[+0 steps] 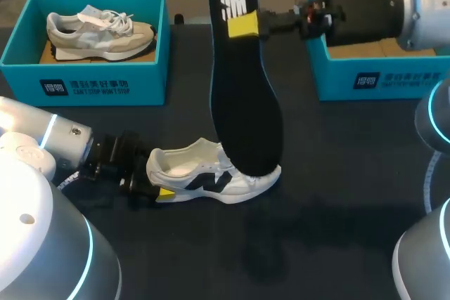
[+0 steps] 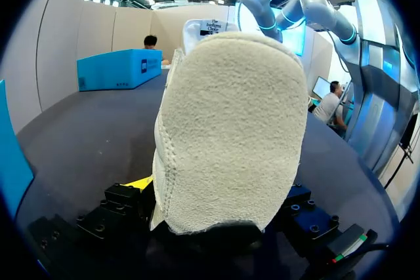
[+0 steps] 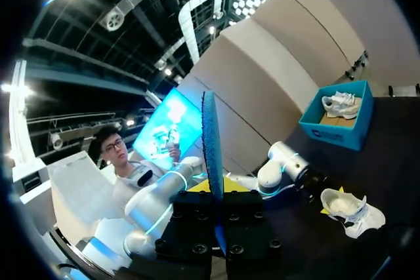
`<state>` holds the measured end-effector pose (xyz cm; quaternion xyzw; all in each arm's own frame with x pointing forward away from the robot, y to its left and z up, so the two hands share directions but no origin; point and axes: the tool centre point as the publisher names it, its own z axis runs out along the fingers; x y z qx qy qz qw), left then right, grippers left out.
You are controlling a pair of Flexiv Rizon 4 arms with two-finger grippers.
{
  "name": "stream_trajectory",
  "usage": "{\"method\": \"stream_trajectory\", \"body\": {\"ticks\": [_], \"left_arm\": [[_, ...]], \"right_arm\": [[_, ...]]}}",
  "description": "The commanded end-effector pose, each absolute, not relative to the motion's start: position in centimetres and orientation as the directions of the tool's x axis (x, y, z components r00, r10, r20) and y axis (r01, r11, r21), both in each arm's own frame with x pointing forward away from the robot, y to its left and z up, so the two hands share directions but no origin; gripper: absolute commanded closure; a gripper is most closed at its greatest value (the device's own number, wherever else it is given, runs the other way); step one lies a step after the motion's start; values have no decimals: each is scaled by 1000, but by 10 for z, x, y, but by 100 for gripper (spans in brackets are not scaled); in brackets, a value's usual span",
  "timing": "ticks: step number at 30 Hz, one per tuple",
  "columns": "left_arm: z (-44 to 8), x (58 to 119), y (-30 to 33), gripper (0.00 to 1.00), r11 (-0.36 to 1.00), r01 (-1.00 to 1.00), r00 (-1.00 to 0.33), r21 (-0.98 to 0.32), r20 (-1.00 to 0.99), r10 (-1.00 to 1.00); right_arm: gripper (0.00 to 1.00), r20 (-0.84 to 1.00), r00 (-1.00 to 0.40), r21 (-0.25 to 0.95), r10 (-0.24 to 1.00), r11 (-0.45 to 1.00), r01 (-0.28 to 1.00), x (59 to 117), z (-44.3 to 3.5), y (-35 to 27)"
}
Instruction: Take the shoe out of the shoebox, open the shoe tongue, remove and reinsert the insole, then place the shoe into the shoebox
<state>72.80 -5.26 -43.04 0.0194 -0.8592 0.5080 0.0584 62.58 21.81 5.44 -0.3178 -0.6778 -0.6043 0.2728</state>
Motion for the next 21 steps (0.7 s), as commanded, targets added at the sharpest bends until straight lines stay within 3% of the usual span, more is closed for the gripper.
{"method": "stream_trajectory", "body": {"ticks": [1, 21], "left_arm": [[-438, 727, -57, 100, 485, -93, -992, -869, 121, 26], [-438, 727, -57, 100, 485, -93, -992, -869, 121, 26]], "right_arm": [[100, 770, -630, 627, 101, 60, 776, 612, 47, 207], [100, 802, -590, 588, 94, 48, 807, 585, 34, 212]]}}
